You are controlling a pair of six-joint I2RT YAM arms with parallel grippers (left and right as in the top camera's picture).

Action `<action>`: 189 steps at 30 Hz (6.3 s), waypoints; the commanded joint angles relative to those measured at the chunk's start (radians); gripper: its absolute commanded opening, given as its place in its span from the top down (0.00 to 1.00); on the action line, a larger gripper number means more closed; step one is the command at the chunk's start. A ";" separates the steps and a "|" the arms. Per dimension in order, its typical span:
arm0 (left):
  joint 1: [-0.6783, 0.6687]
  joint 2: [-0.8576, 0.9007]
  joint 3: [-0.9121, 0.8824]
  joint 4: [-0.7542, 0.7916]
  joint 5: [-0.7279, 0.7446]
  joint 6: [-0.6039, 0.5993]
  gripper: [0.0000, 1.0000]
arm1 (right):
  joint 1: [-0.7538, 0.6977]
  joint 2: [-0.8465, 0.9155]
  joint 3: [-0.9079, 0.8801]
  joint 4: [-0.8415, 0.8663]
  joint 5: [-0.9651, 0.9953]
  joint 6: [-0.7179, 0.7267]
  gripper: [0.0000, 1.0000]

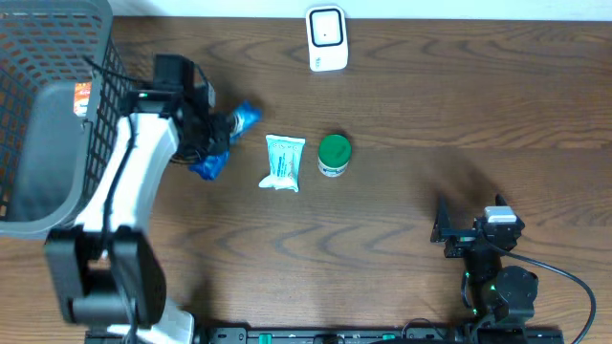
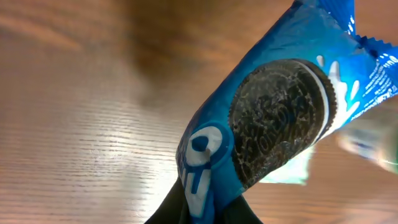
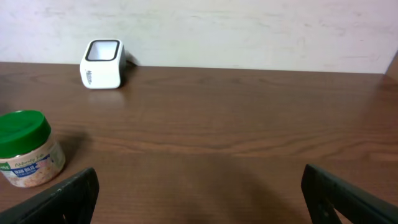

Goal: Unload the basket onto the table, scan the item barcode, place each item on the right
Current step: 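Place the Oreo pack left of the wipes with the left gripper, then reach the left gripper into the basket and grasp the orange snack pack, then carry the orange pack right of the jar with the left gripper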

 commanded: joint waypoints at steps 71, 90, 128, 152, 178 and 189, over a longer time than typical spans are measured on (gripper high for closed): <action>0.570 0.462 0.258 0.616 -0.008 0.518 0.02 | 0.009 0.000 -0.003 -0.001 0.004 0.006 0.01; 0.563 0.538 0.257 0.662 -0.004 0.489 0.48 | 0.009 0.000 -0.003 -0.001 0.004 0.007 0.01; -0.383 -0.198 0.238 0.137 0.107 0.084 0.68 | 0.009 0.000 -0.003 -0.001 0.004 0.007 0.01; -0.760 0.213 0.235 0.376 -0.064 -0.123 0.68 | 0.009 0.000 -0.003 -0.001 0.004 0.006 0.01; -0.891 0.282 0.193 0.420 -0.435 -0.536 0.76 | 0.009 0.000 -0.003 -0.001 0.004 0.007 0.01; -0.892 0.287 0.137 0.420 -0.430 -0.568 0.92 | 0.009 0.000 -0.003 -0.001 0.004 0.006 0.01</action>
